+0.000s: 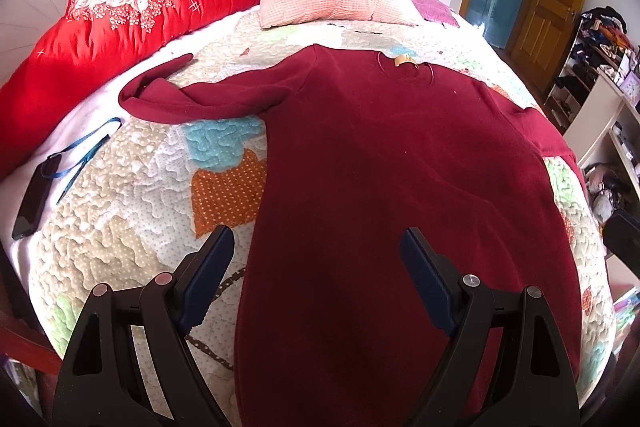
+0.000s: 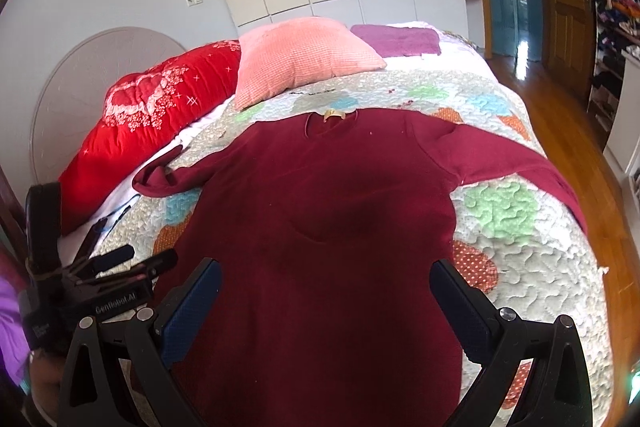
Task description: Fold small clothes
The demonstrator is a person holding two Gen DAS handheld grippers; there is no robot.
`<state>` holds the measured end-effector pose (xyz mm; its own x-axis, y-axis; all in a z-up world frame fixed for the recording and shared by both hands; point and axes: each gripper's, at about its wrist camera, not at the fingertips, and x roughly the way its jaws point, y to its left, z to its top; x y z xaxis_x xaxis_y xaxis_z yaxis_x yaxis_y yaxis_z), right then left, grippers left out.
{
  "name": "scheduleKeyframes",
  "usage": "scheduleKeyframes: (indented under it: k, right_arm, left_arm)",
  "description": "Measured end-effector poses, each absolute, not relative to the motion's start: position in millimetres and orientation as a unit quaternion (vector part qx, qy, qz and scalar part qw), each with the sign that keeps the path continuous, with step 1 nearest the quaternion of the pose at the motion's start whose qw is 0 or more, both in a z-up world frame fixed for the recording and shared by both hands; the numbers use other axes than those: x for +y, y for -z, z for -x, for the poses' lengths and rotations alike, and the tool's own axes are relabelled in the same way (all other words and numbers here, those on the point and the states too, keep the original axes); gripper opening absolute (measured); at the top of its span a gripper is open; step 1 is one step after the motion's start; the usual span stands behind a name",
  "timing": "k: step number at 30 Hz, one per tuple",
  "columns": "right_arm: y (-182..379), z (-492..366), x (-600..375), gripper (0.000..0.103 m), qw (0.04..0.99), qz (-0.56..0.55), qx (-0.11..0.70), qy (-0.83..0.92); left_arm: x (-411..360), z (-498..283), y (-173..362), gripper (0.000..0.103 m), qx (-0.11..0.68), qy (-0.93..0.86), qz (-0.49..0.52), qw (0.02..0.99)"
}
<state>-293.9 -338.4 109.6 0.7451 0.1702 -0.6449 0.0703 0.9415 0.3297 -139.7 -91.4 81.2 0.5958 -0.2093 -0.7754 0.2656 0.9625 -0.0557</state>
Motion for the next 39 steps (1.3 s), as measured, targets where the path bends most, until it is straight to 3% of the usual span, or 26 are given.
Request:
scheduleKeyframes:
  k: [39]
  right_arm:
    - [-82,238,-300,0.103,0.909,-0.131,0.392,-0.059]
  left_arm:
    - [-60,90,-59,0.085,0.443,0.081,-0.021,0.893]
